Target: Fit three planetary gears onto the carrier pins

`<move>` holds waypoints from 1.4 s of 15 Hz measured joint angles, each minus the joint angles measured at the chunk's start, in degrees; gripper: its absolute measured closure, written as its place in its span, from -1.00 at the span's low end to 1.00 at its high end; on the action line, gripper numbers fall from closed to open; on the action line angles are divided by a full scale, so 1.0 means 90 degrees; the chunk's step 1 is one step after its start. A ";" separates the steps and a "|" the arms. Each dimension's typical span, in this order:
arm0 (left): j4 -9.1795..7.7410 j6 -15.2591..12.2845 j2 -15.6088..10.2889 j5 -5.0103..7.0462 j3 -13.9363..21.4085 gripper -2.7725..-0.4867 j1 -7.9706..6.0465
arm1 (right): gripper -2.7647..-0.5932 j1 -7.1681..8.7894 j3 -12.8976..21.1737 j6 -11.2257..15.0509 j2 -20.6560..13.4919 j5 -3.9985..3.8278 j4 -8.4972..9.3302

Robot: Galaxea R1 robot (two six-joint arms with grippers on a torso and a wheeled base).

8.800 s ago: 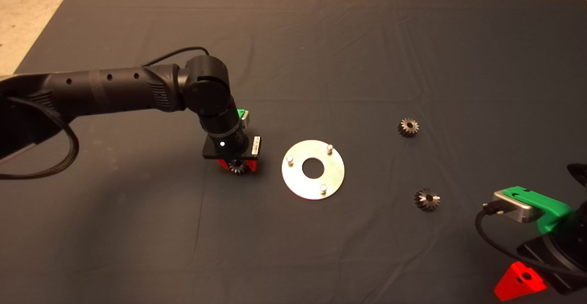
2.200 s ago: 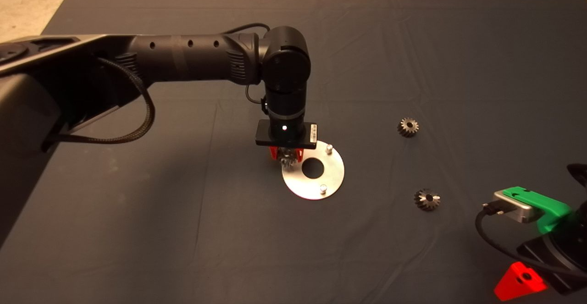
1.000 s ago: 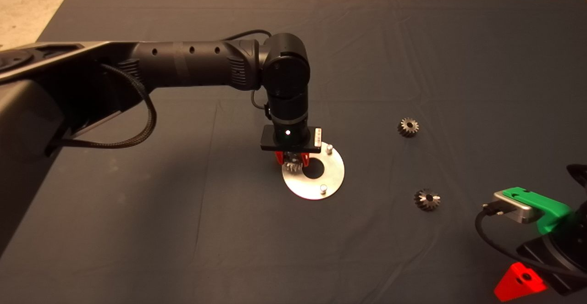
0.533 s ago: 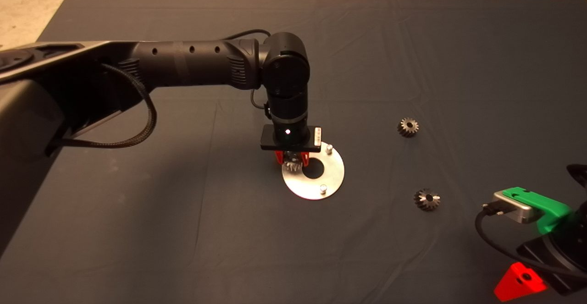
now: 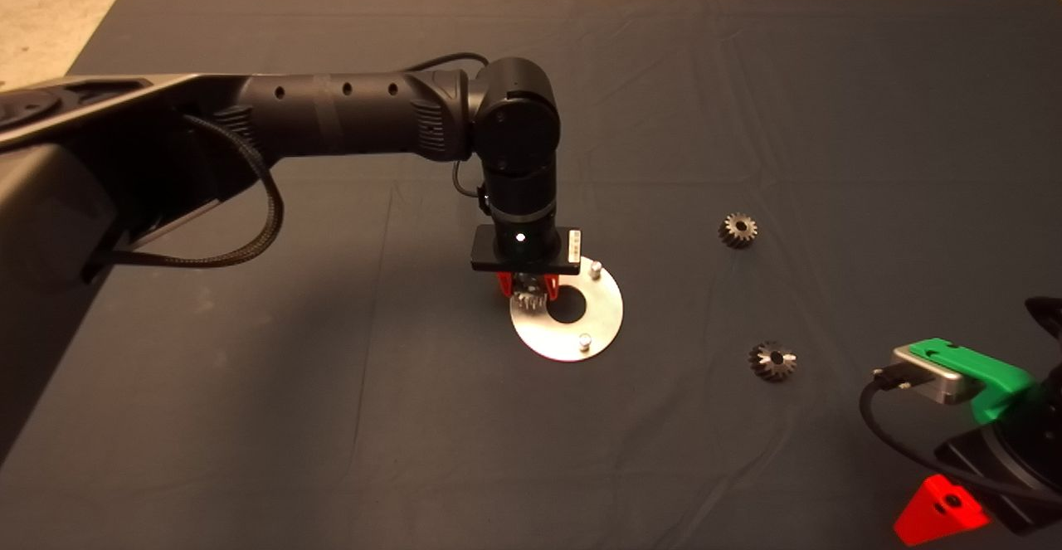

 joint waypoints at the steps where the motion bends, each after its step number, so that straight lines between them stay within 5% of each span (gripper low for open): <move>1: 0.0004 0.0000 0.0000 0.0008 0.0000 0.60 0.0000 | -0.99 -0.0001 0.0000 0.0000 0.0000 0.0000 0.0002; 10: 0.0019 0.0001 -0.0041 0.0163 0.0002 0.60 -0.0004 | -0.99 -0.0002 0.0000 0.0000 0.0000 0.0000 0.0000; 21: 0.0016 0.0047 -0.0031 0.0167 -0.0016 0.60 -0.0004 | -0.99 -0.0002 0.0000 0.0000 0.0000 -0.0003 0.0000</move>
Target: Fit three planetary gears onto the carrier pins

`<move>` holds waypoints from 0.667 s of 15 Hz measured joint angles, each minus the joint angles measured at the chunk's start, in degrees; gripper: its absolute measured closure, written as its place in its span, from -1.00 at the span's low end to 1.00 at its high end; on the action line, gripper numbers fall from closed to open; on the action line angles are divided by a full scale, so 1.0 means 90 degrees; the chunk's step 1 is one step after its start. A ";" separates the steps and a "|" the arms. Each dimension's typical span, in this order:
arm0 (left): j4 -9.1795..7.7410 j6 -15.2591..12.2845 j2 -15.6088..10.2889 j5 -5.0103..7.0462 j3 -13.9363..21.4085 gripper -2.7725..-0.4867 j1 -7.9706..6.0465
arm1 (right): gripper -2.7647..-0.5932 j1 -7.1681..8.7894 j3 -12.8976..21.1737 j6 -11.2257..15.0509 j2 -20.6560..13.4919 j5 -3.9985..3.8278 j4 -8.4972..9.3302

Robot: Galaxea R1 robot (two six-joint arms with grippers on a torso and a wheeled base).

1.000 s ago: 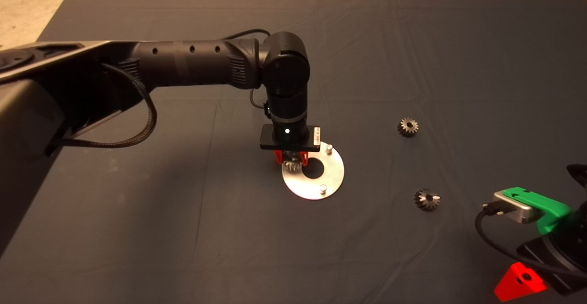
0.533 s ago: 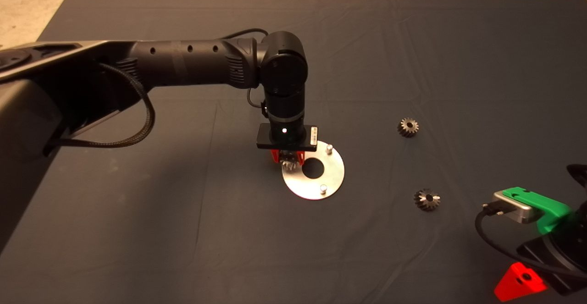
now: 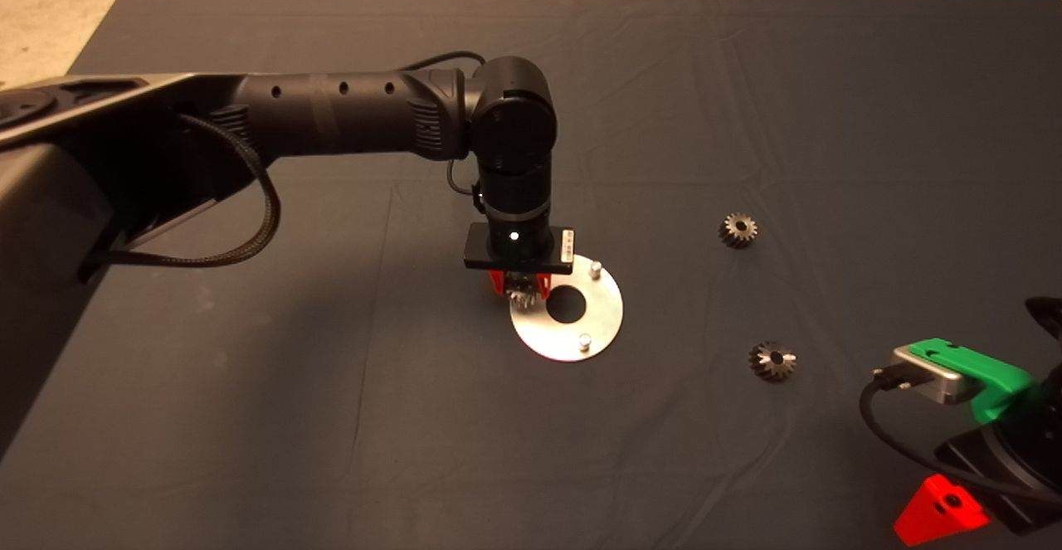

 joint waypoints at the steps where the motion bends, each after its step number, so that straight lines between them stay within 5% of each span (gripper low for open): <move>1: 0.0000 0.0001 0.0012 0.0003 -0.0009 0.60 -0.0003 | -0.99 0.0000 0.0000 0.0000 0.0000 0.0003 0.0000; 10: 0.0003 0.0079 0.0015 -0.0036 -0.0039 0.60 -0.0015 | -0.99 0.0003 0.0000 0.0000 0.0000 0.0003 0.0000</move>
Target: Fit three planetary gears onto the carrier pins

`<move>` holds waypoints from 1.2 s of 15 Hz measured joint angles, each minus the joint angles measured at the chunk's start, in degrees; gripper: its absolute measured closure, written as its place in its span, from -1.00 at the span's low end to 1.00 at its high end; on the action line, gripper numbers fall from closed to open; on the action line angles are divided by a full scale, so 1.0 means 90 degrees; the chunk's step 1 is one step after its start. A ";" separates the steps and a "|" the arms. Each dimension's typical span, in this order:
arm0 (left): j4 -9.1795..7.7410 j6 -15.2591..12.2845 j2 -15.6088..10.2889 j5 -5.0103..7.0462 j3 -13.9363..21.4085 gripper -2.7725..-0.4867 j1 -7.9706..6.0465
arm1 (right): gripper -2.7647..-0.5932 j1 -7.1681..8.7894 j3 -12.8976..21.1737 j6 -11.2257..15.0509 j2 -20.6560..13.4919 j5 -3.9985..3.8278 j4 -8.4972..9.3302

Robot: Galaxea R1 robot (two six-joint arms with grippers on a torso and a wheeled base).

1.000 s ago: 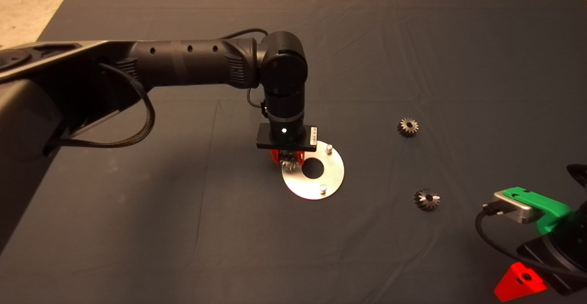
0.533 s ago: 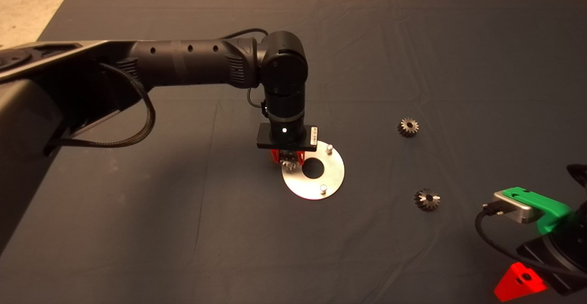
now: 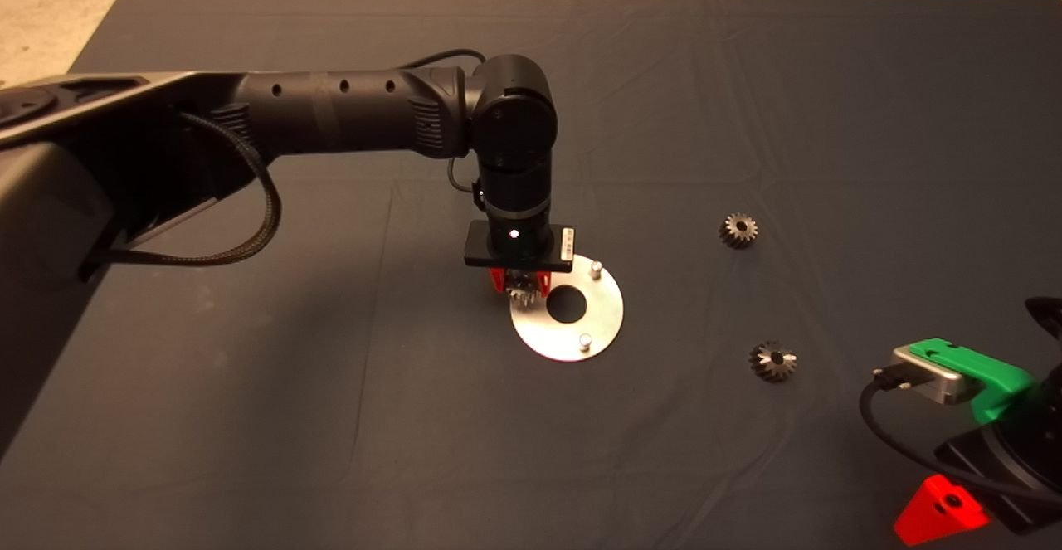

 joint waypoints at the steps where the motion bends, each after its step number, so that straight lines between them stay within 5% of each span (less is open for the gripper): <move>1: 0.0003 0.0000 0.0000 -0.0015 0.0000 0.60 0.0000 | -0.99 -0.0002 0.0000 0.0000 0.0000 0.0000 0.0000; 18: 0.0068 -0.0003 0.0084 -0.0028 -0.0012 0.44 0.0034 | -0.99 -0.0002 0.0000 0.0000 0.0000 0.0000 0.0000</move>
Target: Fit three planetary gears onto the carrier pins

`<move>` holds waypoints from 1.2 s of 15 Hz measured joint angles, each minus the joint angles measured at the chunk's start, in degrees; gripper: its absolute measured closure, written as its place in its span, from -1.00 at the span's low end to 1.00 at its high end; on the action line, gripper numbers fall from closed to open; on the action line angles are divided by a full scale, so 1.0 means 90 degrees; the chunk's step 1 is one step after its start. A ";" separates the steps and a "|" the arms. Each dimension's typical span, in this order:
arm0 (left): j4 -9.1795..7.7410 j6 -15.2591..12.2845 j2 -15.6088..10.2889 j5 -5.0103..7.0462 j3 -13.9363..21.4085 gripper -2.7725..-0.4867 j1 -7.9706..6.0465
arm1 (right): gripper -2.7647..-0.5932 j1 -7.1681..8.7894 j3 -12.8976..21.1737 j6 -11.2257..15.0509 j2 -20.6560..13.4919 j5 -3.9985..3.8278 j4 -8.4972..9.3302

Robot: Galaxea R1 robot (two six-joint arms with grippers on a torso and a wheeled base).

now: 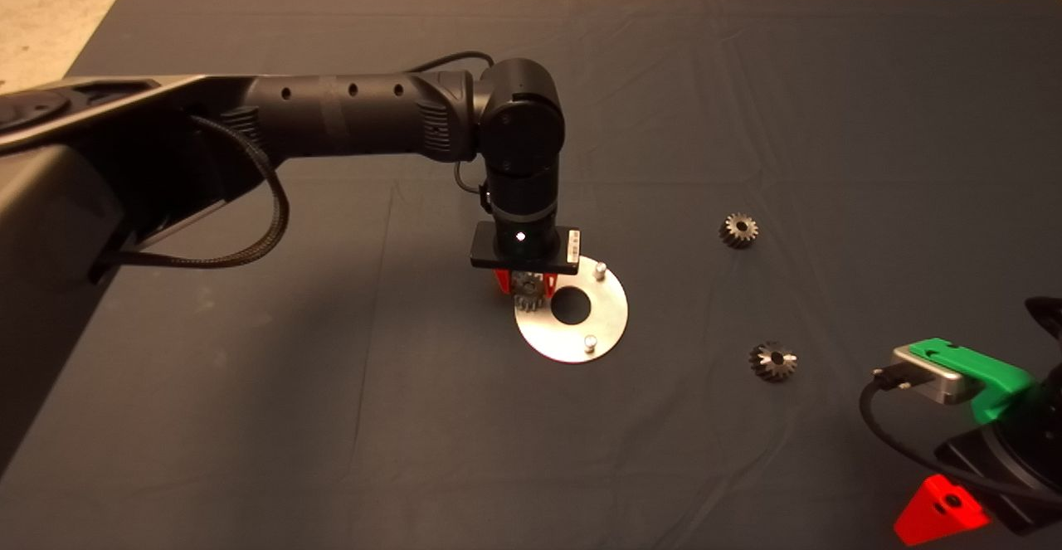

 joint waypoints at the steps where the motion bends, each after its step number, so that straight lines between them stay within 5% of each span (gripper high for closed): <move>1: 0.0000 0.0000 0.0003 -0.0005 0.0000 0.42 0.0000 | -0.99 0.0000 0.0000 0.0000 0.0000 0.0000 0.0000; 6: -0.0016 0.0002 -0.0092 -0.0003 0.0241 0.27 -0.0051 | -0.99 0.0000 0.0000 0.0000 0.0000 -0.0003 0.0000; 10: -0.0016 0.0000 -0.0431 -0.0003 0.0635 0.05 -0.0701 | -0.99 0.0000 0.0000 0.0003 -0.0003 0.0000 0.0003; 12: -0.0022 -0.0003 -0.0670 0.0000 0.1042 0.02 -0.0828 | -0.99 0.0001 0.0000 0.0000 0.0000 0.0000 0.0000; 15: -0.0038 -0.0170 -0.1287 -0.0012 0.2033 -0.11 -0.0833 | -0.99 0.0002 -0.0001 -0.0200 0.0000 -0.0003 0.0000; 18: -0.0049 -0.0347 -0.2490 -0.0027 0.3370 -0.22 -0.0898 | -0.99 0.0005 -0.0315 -0.1258 0.0004 0.0007 0.0000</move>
